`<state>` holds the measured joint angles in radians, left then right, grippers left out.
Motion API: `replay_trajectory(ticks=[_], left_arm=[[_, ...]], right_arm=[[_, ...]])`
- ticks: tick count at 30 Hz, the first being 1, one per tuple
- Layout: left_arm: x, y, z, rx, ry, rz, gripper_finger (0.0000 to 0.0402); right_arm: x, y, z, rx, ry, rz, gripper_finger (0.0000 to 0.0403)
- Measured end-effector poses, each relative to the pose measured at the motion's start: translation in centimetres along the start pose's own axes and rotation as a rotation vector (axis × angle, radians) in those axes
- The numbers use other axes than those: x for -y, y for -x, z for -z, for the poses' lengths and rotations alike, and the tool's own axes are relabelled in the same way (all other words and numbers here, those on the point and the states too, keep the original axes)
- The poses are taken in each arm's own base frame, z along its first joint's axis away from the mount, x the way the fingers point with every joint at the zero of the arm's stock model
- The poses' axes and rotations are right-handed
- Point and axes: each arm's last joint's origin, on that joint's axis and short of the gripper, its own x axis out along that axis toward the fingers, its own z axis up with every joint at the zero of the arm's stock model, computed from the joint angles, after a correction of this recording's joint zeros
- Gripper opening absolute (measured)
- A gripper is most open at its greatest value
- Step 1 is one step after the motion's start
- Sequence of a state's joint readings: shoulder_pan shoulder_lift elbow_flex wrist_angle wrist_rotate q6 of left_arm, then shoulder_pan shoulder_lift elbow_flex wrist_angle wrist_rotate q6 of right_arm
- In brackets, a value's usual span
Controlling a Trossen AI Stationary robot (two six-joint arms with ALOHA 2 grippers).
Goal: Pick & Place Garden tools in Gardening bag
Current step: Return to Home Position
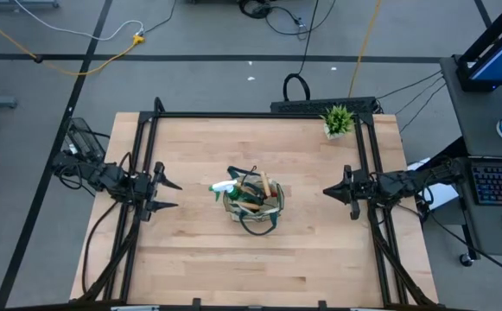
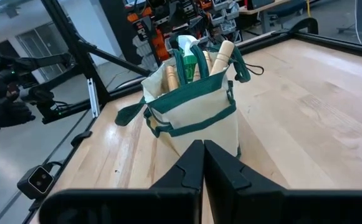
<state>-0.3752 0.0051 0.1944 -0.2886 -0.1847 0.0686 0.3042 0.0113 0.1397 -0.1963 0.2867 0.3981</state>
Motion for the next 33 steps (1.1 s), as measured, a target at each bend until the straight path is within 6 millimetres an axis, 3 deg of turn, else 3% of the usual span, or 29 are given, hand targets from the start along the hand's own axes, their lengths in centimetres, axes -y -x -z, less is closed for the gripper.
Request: replay_trajectory(ticks=[33], left_arm=[[0.00,0.00,0.00,0.001,-0.002,0.000,0.0244]], right_arm=[[-0.34,-0.01,-0.78,0.091,-0.030,-0.040,0.0004]])
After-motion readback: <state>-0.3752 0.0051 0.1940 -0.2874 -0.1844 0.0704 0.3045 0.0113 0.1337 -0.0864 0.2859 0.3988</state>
